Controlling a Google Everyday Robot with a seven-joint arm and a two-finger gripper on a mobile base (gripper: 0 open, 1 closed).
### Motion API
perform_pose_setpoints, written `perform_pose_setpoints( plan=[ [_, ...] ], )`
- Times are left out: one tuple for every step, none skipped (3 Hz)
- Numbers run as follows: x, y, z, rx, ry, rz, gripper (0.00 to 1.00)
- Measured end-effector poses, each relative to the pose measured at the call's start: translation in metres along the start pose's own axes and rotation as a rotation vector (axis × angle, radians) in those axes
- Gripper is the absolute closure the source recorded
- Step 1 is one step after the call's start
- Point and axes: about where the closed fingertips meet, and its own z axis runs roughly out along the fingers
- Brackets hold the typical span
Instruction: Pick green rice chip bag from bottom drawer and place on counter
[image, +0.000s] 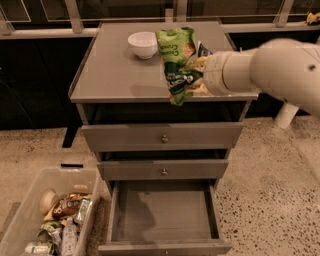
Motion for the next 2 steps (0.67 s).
perform_pose_setpoints(
  plan=[
    [0.032, -0.024, 0.038, -0.098, 0.042, -0.075, 1.0],
    [0.03, -0.04, 0.09, -0.202, 0.034, -0.134, 1.0]
  ],
)
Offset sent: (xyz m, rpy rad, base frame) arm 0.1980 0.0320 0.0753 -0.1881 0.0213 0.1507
